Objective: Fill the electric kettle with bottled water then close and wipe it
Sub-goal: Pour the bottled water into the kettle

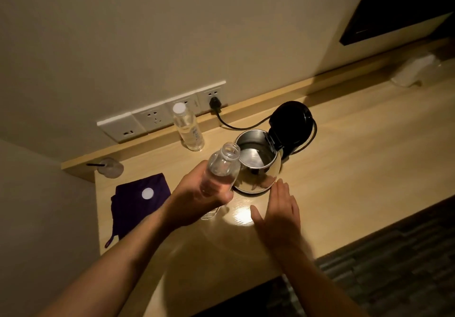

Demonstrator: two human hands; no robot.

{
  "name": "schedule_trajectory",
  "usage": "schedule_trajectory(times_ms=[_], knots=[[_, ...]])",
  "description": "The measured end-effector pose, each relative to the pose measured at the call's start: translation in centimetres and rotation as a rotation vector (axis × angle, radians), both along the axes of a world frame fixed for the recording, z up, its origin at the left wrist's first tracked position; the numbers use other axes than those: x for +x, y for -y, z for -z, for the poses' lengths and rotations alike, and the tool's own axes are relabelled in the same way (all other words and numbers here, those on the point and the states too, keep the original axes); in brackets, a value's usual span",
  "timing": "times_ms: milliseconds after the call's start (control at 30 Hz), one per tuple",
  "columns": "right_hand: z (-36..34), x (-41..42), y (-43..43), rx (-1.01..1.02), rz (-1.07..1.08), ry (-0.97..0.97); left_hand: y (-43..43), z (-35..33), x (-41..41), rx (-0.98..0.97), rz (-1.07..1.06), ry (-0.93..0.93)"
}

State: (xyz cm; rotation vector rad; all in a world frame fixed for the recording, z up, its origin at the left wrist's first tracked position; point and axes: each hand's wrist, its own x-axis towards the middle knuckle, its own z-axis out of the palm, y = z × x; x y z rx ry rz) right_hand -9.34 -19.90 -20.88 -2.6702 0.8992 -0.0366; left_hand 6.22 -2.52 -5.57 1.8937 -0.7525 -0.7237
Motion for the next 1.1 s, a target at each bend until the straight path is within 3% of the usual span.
schedule_trajectory(times_ms=[100, 200, 367, 900, 1100], knots=[[0.8, -0.2, 0.0, -0.009, 0.000, 0.046, 0.7, -0.7, 0.2, 0.051, -0.038, -0.095], [1.5, -0.5, -0.1, -0.037, -0.011, 0.115, 1.1, -1.1, 0.7, 0.072, 0.001, -0.072], [2.3, -0.7, 0.0, -0.045, -0.014, 0.161, 1.1, -1.5, 1.8, -0.026, 0.064, -0.147], [2.0, -0.5, 0.2, -0.071, -0.013, -0.053, 0.6, -1.4, 3.6, 0.134, 0.152, -0.084], [1.9, -0.4, 0.2, -0.059, -0.015, -0.075, 0.6, -1.5, 4.1, 0.148, 0.175, -0.181]])
